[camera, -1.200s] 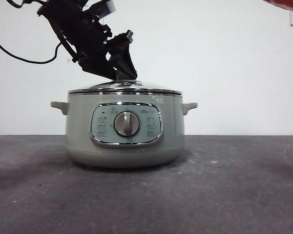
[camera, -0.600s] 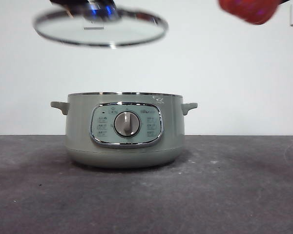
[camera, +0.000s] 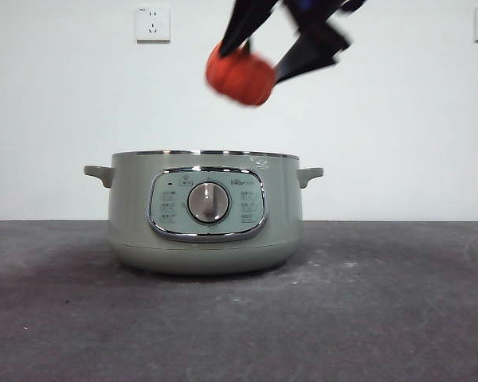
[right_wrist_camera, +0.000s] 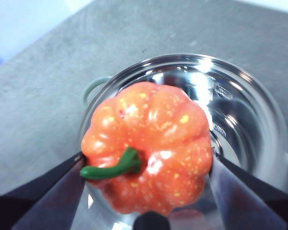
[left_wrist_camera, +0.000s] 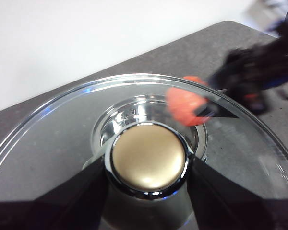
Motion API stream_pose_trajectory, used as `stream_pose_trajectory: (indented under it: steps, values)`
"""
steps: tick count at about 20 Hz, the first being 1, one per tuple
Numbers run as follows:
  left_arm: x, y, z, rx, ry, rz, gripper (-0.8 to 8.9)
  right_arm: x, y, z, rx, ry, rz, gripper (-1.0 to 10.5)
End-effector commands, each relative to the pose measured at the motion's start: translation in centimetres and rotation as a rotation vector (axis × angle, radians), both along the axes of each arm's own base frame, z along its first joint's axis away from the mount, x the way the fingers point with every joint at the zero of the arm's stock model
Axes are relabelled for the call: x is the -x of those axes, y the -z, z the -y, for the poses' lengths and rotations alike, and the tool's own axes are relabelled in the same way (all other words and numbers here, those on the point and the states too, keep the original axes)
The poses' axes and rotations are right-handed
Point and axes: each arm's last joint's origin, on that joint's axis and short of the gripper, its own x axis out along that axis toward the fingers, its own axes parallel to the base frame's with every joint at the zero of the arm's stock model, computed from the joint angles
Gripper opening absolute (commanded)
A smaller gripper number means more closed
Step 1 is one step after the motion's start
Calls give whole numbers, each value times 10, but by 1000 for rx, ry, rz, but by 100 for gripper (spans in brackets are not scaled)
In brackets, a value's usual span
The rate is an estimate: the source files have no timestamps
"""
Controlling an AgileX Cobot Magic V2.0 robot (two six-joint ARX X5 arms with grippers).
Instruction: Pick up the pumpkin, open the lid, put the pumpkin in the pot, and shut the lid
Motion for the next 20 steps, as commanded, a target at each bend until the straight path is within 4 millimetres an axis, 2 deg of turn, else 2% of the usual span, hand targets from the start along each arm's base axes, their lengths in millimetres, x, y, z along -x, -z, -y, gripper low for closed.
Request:
stream_pose_trajectory:
  steps: [1,4,7,12,16,17,18,20]
  values:
    - [12,-8,-6,45,-6,53,-8,-28,20,-22,40,-16,-19,-12]
    - [20,-9,-9,54,-8,57,-8,-53,45,-43,123,-9,-10,-12]
    - [20,-7,-9,51,-2,35,-8,-64,71,-53,181,0,-19,-12]
    - [20,-7,-9,52,-1,37,-8,-69,99,-61,237,-21,-63,-12]
    - [20,-7,-9,52,-1,36,-9,-62,107,-69,296,-68,-70,11]
    - [20,-7,-9,52,-1,36,-8,-62,107,-69,300,-71,-75,68]
    - [20,-7,-9,52,0,35,-8,-61,108,-69,303,-71,-77,185]
    - [20,-6,-9,50,0,32,-8,-61,108,-69,305,-58,-80,482]
